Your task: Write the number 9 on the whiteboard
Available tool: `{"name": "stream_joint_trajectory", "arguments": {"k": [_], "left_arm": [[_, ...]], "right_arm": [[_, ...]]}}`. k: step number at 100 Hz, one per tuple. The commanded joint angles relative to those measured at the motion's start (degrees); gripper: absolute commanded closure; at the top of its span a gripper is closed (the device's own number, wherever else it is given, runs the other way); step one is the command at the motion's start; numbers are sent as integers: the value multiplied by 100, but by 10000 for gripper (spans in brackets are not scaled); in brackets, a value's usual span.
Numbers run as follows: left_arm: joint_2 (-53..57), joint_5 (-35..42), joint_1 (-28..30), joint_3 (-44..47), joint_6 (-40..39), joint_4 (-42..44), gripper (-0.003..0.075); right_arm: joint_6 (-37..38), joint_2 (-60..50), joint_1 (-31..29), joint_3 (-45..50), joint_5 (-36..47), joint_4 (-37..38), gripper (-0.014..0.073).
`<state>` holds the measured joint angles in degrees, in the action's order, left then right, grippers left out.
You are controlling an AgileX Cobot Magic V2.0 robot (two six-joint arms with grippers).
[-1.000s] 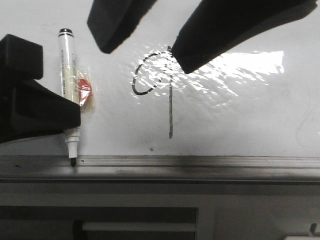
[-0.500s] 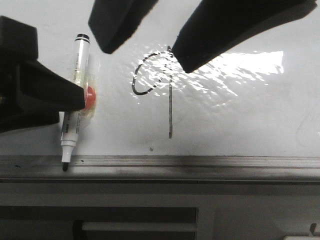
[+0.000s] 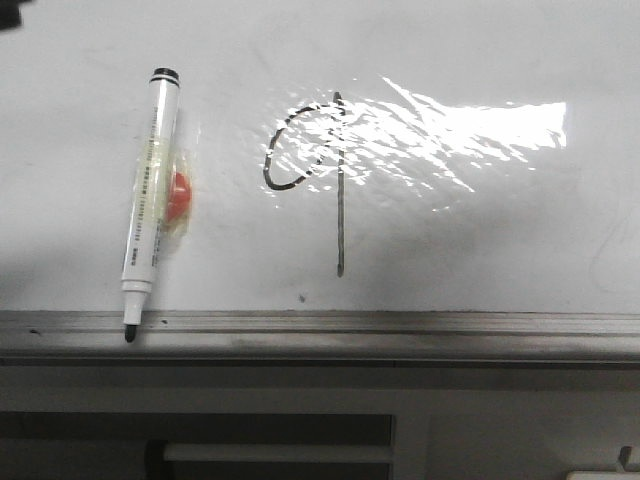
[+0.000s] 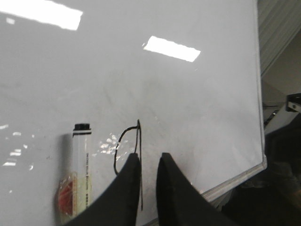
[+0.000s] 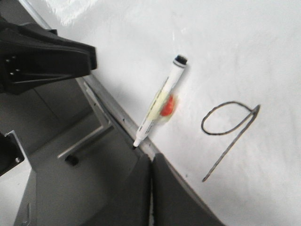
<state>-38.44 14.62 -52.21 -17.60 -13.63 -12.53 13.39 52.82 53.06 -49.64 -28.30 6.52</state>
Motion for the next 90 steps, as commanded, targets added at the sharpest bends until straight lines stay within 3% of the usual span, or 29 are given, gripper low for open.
{"name": "stream_joint_trajectory", "arguments": {"k": [1,23,46,66,90], "left_arm": [[509,347,-31,3,92,246,741],[1783,239,-31,767,540,246,741],[2703,239,-31,1396,594,246,741],[2922,239,-31,1639,830,246,741],[2922,252,-31,1639,830,204,741]], "right_arm": [[-21,-497,5,299,956,484,655],[-21,-2157,5,2130,2330,867,655],[-21,-4069,5,3506,2460,853,655],[-21,-5436,5,3942,2428,853,655],[-21,-5334,5,3964,2442,853,655]]}}
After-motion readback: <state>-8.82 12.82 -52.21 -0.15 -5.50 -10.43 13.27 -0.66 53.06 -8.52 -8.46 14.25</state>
